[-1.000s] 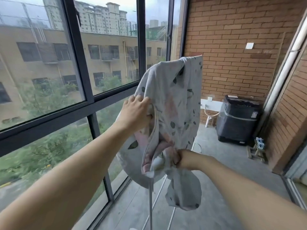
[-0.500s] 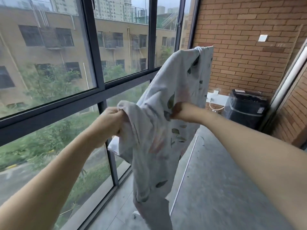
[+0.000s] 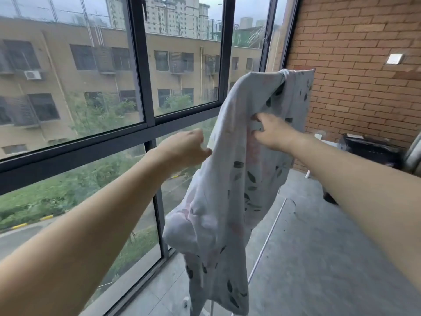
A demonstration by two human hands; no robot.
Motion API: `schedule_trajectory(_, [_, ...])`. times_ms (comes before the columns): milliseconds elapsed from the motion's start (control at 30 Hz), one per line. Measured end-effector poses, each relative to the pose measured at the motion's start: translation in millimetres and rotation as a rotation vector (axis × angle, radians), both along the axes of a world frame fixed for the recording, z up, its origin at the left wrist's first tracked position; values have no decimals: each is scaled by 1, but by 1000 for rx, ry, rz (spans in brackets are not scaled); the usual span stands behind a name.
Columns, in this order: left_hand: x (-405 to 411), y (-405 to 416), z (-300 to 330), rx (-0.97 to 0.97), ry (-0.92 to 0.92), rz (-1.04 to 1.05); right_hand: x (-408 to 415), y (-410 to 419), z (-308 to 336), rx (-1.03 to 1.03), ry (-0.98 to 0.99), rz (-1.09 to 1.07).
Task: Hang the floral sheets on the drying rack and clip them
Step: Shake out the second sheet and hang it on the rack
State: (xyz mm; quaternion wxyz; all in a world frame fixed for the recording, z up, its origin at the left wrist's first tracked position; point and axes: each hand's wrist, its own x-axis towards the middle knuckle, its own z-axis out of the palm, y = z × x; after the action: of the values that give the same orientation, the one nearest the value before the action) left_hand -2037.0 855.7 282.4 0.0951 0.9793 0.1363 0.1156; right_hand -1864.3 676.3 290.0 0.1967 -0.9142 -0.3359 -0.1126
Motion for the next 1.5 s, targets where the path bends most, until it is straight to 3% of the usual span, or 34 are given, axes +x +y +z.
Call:
schedule_trajectory(133, [28,-31,10,-129,-90,41,30,-14,11,45,-48,106])
schedule_trajectory(267, [55,-55,6,-396,-271,195,55,-20,28,60,-108,261])
schedule_trajectory(333, [65,-65,11,-416,-352,245,68,-21,38,53,-137,295])
schedule_trajectory(667, [109,-75,58,149,-591,347,155,-7,77,115,-280,425])
schedule_trajectory(867, [104,-72,33,219,-505,495,200,10,88,250,-344,601])
schedule_trajectory(1133, [115,-86,30,194,-564,637,217,34,98,284,-150,844])
schedule_trajectory(1267, [121,-93,54,183,-619,750,223,43,105,314,-108,824])
schedule_trajectory(1500, [168,-102,154,457,-743,717,258,38,167,657,-37,569])
